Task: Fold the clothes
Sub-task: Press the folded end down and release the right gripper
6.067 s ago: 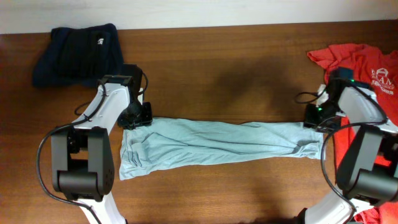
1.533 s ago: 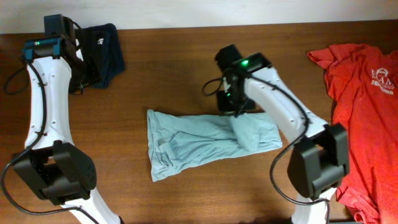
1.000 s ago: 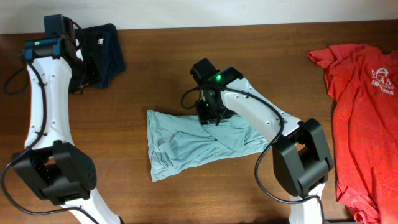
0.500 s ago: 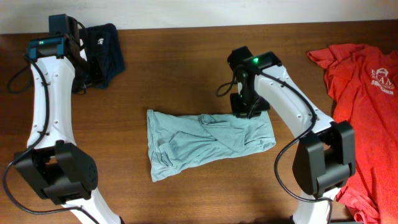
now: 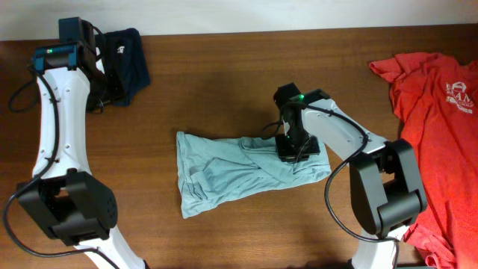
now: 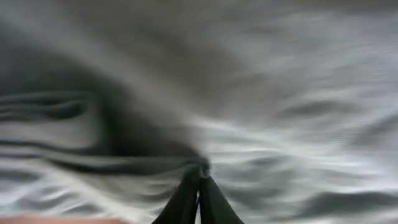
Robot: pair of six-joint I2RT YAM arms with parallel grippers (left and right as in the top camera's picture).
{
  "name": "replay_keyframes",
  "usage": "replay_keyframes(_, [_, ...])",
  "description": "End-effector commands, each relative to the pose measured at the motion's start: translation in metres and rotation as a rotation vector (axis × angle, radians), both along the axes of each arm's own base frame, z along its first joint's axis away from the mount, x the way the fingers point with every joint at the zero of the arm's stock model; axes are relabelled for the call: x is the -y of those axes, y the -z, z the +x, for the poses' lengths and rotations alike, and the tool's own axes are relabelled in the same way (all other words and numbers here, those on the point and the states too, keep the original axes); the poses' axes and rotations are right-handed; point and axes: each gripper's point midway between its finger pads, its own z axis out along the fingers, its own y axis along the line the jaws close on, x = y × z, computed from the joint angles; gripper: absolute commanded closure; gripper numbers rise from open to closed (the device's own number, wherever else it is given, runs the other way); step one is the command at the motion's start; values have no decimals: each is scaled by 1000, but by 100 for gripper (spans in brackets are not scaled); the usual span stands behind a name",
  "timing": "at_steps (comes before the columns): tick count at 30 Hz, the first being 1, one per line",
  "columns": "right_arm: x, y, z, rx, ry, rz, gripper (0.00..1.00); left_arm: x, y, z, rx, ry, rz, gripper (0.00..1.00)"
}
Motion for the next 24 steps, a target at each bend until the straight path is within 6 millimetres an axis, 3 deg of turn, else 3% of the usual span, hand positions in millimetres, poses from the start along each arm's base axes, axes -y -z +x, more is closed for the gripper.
replay_keyframes(1, [-40, -10, -16, -76, -22, 239, 91, -1, -11, 2, 28, 15, 19, 51])
replay_keyframes(6, [-68, -24, -25, -118, -75, 428, 91, -1, -11, 2, 26, 15, 18, 51])
replay_keyframes(14, [-86, -31, -34, -123, -172, 520, 90, -1, -11, 2, 27, 15, 19, 51])
replay_keyframes(20, [-75, -41, -17, -53, -172, 503, 81, -1, -11, 1, 25, 15, 18, 51])
replay_keyframes(24, [-43, -41, -3, 9, -154, 367, 69, -1, -11, 1, 24, 15, 18, 51])
